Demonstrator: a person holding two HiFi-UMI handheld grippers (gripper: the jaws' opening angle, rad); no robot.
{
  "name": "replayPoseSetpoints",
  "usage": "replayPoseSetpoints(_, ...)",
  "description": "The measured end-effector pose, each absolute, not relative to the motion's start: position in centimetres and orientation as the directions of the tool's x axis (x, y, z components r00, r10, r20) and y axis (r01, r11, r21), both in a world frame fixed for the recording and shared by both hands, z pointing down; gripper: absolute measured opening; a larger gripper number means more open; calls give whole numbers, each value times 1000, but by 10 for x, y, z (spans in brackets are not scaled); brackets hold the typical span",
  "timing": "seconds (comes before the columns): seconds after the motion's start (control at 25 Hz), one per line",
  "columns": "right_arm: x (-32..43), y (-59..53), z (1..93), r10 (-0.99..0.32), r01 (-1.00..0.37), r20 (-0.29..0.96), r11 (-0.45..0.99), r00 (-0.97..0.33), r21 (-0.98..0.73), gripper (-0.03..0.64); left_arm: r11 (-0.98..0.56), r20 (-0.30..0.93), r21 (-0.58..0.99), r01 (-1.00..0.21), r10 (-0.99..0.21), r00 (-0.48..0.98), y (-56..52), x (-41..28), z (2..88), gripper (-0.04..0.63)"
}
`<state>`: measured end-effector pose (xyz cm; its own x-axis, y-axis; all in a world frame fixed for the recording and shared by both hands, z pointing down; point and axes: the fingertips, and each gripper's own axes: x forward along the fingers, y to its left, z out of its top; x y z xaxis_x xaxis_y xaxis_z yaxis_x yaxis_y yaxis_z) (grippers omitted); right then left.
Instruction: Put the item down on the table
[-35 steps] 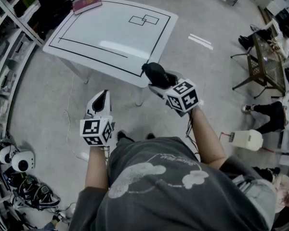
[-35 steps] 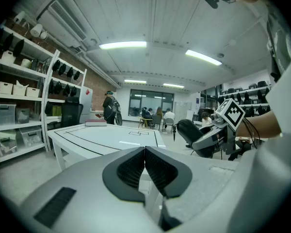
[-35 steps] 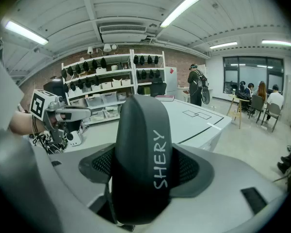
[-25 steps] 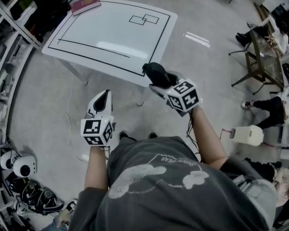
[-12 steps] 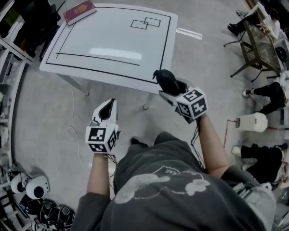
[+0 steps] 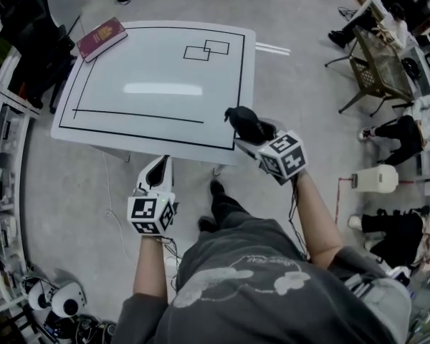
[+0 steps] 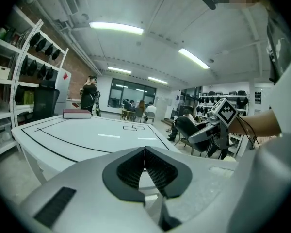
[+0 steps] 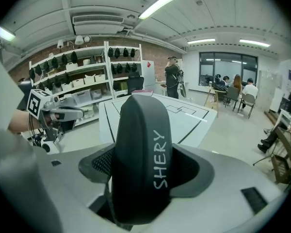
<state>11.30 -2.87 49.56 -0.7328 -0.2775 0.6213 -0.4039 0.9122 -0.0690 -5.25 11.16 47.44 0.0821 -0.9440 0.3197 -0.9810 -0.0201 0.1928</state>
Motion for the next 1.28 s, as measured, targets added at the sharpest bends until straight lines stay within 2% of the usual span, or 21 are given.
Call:
replayPoseSetpoints(0.24, 71, -95, 501, -207, -329, 618, 940, -759, -90, 327, 31, 318, 151, -988, -948, 18, 62, -86, 457, 3)
replayPoseSetpoints(0.52, 26, -167, 500, -175, -226, 647, 974, -743, 4, 327, 80, 302, 110, -991, -952, -44, 11, -122, 436, 3)
replayPoseSetpoints(0.88, -12, -229, 509, -194, -179, 741, 979, -643, 101, 327, 24, 298, 92, -996, -955, 4, -55, -158, 425, 3)
replayPoseSetpoints(1.28, -79, -296, 523, -252, -136, 814, 968, -524, 213, 327, -112, 325, 113, -987, -935, 143, -136, -234, 448, 3)
